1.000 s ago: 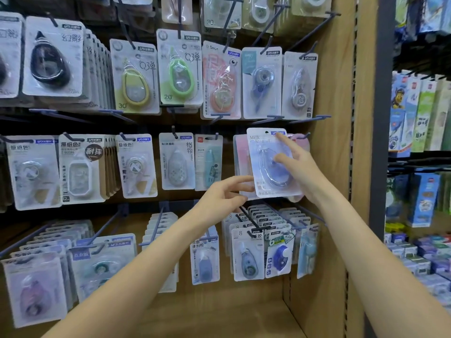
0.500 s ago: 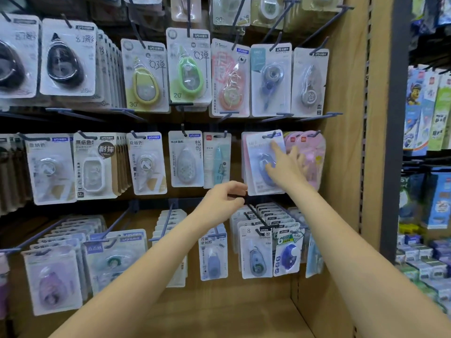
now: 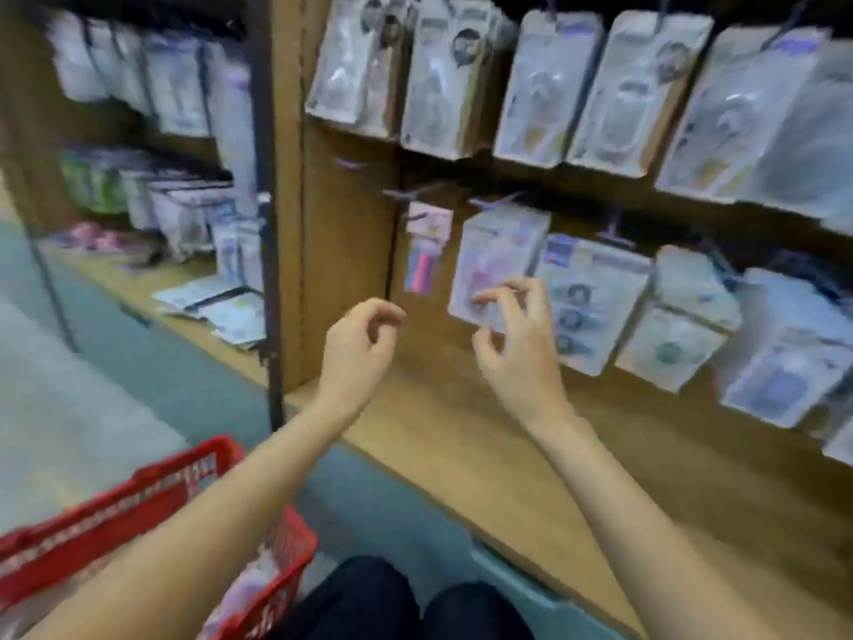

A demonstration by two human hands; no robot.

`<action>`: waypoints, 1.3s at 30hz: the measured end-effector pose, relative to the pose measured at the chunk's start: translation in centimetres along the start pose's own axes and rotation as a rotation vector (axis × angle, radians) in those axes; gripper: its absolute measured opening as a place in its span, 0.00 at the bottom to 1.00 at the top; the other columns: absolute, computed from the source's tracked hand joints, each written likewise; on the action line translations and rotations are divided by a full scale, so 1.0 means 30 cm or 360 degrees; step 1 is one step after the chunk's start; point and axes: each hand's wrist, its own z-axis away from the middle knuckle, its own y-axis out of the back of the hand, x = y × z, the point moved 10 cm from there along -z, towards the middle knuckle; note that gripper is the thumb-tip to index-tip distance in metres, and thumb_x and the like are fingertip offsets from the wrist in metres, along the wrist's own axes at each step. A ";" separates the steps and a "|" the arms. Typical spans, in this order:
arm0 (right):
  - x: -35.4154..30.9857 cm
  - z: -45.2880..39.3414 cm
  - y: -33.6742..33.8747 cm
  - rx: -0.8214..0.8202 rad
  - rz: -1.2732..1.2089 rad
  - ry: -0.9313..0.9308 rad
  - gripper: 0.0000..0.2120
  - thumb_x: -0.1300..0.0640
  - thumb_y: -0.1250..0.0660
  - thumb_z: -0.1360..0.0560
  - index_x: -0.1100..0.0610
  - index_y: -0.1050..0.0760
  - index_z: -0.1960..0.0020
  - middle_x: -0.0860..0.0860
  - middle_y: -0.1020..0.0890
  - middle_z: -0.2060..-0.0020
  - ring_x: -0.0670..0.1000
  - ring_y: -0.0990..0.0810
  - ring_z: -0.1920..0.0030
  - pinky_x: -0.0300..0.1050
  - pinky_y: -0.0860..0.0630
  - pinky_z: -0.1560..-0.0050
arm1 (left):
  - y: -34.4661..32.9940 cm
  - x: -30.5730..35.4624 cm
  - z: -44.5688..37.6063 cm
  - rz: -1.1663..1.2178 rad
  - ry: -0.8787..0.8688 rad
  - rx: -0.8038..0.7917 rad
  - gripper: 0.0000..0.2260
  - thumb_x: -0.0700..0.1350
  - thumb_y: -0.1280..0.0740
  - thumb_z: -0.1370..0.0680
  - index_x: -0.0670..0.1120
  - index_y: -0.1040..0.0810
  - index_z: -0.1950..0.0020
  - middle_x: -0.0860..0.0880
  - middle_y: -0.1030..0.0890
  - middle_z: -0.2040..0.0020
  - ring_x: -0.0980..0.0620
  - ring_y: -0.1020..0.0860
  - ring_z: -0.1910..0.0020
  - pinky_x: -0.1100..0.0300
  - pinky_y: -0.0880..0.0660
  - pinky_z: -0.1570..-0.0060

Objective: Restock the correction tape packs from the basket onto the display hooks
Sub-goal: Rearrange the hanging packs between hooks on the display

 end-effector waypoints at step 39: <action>-0.130 1.154 -2.390 -0.2916 0.0341 0.0732 0.35 0.46 0.25 0.34 0.61 0.32 0.34 0.58 0.38 0.28 0.60 0.43 0.27 0.56 0.43 0.28 | 0.527 -1.748 0.964 -0.1212 0.1410 -0.1118 0.08 0.43 0.36 0.25 0.46 0.27 0.46 0.47 0.28 0.57 0.47 0.35 0.46 0.55 0.33 0.48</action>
